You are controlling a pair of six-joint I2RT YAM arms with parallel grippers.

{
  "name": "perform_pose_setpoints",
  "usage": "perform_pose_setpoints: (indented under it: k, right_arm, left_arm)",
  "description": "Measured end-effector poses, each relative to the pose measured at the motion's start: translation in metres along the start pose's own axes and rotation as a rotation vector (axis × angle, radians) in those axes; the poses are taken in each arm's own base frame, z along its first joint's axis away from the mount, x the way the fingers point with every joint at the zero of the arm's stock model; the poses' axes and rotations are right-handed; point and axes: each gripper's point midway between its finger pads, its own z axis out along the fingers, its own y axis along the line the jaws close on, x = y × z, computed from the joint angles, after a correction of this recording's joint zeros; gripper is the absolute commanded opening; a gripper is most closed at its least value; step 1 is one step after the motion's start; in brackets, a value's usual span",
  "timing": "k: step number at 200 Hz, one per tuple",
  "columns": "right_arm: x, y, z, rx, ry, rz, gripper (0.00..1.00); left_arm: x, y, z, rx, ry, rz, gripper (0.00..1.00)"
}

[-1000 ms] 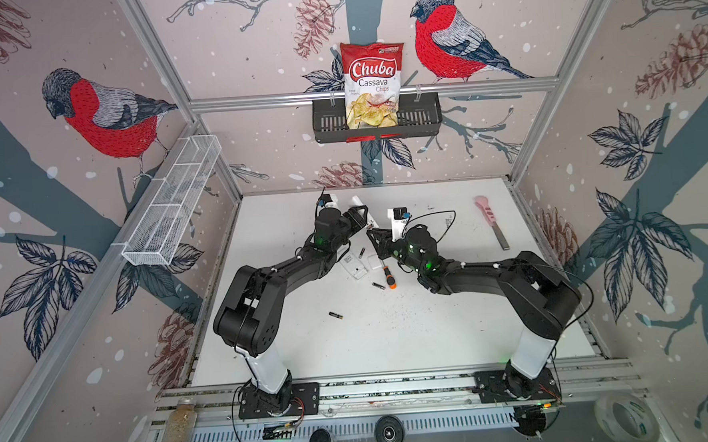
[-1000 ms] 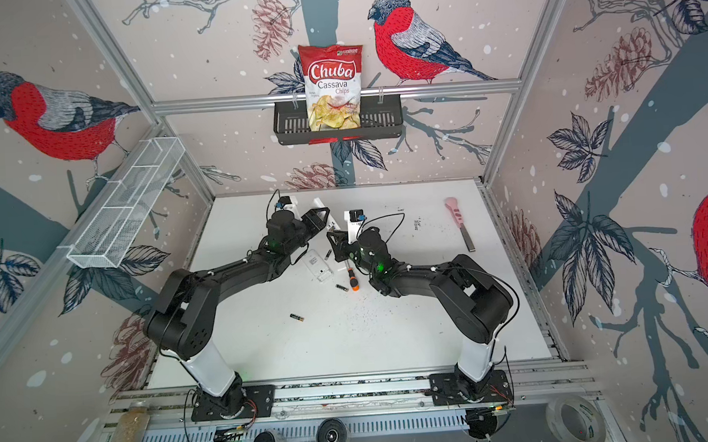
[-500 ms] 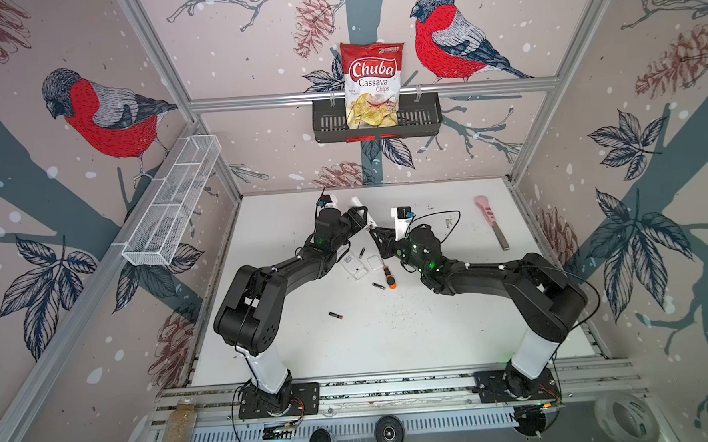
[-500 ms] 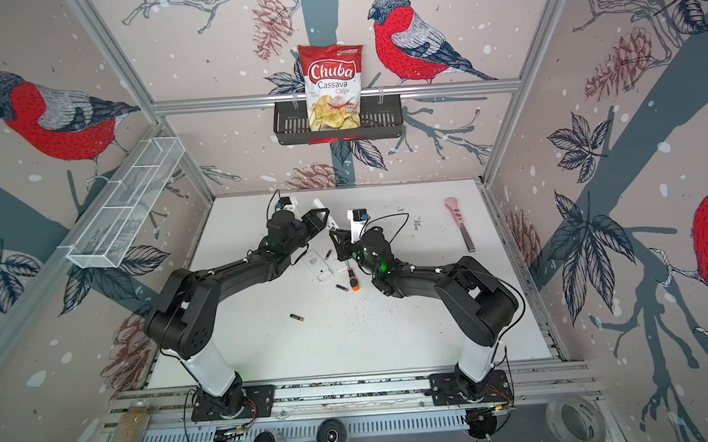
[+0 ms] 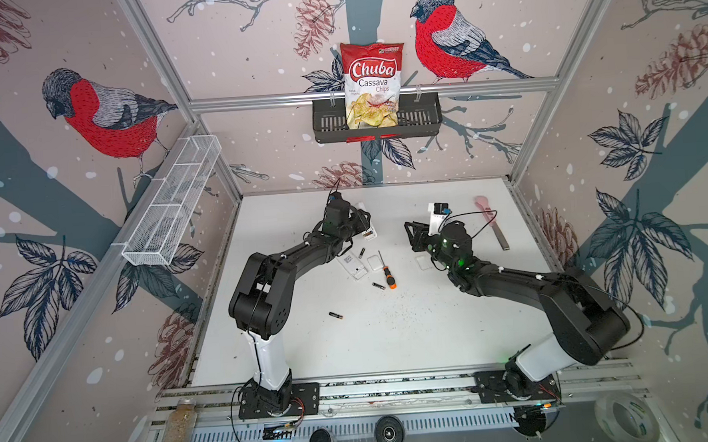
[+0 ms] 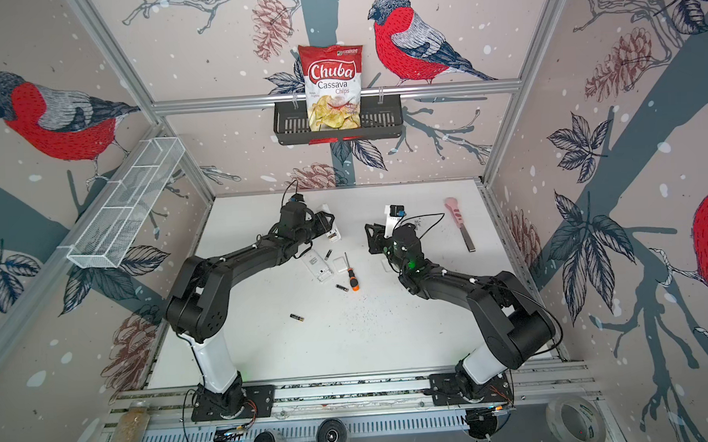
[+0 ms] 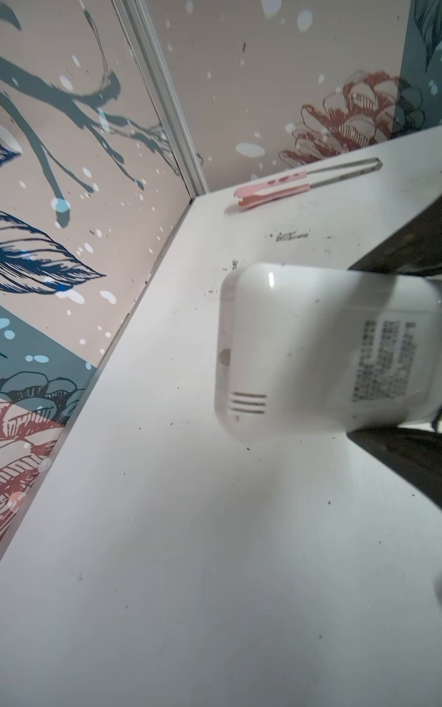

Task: Unload the batteries from the remote control

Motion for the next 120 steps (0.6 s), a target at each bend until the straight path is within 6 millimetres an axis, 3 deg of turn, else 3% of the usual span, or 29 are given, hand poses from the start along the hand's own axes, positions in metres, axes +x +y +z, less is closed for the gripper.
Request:
perform_pose_setpoints:
  k: [38, 77, 94, 120]
  right_arm:
    - [0.003, -0.027, -0.003, 0.071, 0.044, 0.018, 0.35]
    - [0.015, -0.031, -0.004, 0.068, 0.103, 0.029, 0.35]
    - [0.018, -0.036, -0.005, 0.076, 0.120, 0.034, 0.37]
    - [0.021, -0.043, -0.005, 0.084, 0.146, 0.043, 0.39]
  left_arm:
    - [-0.011, 0.009, 0.027, -0.102, 0.093, 0.124, 0.39]
    - [-0.026, 0.033, 0.068, -0.241, 0.217, 0.210, 0.39]
    - [-0.031, 0.045, 0.074, -0.302, 0.247, 0.233, 0.40]
    - [-0.020, 0.057, 0.076, -0.348, 0.315, 0.251, 0.44]
